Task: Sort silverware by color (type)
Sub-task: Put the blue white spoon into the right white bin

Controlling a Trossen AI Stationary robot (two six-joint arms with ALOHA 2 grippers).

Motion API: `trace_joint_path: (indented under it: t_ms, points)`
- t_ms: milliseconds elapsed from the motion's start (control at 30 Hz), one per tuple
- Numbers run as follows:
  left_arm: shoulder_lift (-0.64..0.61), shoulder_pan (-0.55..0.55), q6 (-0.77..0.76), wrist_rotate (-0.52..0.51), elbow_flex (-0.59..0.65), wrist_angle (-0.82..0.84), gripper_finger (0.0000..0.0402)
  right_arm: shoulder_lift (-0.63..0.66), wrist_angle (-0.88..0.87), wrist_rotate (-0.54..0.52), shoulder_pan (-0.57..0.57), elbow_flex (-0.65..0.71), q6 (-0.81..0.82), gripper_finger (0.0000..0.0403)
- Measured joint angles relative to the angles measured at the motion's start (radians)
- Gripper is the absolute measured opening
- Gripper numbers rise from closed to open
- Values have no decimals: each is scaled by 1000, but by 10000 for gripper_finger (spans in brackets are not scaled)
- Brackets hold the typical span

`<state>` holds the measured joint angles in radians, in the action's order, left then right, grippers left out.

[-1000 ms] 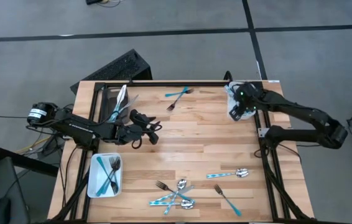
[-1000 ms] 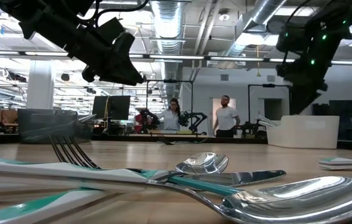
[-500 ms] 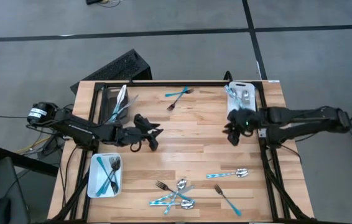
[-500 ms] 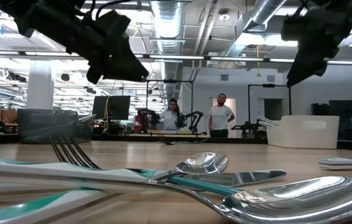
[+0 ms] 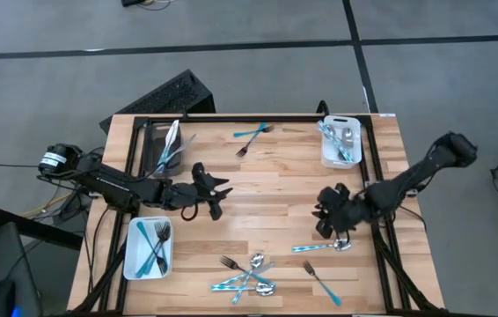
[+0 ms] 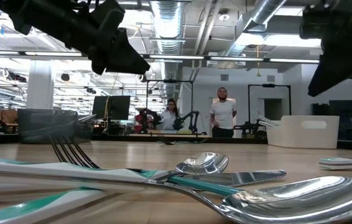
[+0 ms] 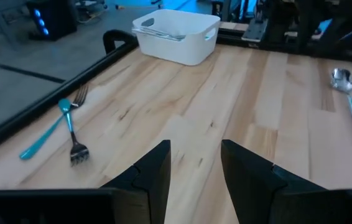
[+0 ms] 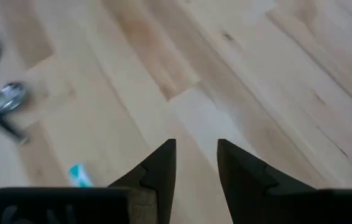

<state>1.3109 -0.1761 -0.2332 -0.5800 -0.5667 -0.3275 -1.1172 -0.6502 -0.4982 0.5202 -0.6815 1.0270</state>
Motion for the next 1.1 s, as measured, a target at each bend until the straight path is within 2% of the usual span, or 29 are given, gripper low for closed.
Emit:
trace_joint_path:
  t_ms: [100,333,500,600,800,933,1100]
  points:
    - [0,0,9,0,0,1,128,-70,0,-49,64,0,107,141]
    - [0,0,3,7,0,60,128,-185,1,-22,155,0,338,141]
    - [0,0,3,-56,0,68,128,-232,4,-89,157,0,371,141]
    - [0,1,2,-62,0,85,128,-248,57,-150,156,0,360,141]
    - [0,-17,-51,-28,0,85,128,-243,109,-23,173,-46,218,140]
    - [0,-48,-132,-27,0,86,128,-246,174,-41,199,-60,58,135]
    - [0,-127,-160,-49,0,79,128,-246,236,-37,240,-60,21,126]
